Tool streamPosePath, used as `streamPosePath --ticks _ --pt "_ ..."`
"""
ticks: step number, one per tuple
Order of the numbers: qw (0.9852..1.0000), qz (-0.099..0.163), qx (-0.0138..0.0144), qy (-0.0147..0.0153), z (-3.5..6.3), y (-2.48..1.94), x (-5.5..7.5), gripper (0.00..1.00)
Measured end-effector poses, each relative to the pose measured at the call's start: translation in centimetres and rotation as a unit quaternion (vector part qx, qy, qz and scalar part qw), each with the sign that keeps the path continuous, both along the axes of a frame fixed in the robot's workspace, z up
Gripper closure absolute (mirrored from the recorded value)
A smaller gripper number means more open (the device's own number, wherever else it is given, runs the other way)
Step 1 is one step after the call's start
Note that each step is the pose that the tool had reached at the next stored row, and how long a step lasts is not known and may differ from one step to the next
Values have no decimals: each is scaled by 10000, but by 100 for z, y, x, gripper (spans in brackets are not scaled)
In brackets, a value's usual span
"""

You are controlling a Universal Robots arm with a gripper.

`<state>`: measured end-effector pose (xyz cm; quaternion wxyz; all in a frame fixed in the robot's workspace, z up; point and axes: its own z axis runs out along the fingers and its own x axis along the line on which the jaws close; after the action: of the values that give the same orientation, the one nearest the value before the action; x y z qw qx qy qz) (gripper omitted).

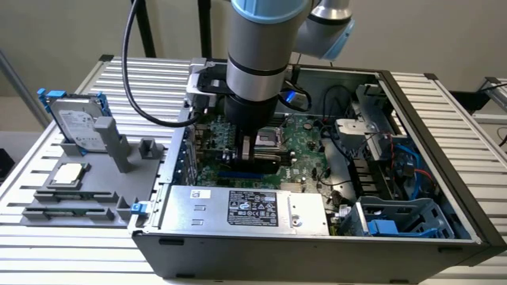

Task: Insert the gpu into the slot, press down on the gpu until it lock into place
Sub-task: 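Insert the gpu into the slot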

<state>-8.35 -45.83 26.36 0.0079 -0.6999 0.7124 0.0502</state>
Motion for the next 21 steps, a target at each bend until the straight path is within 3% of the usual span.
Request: streamPosePath --ticks 21 --pt "10000 2 0 22 -53 15 -28 74"
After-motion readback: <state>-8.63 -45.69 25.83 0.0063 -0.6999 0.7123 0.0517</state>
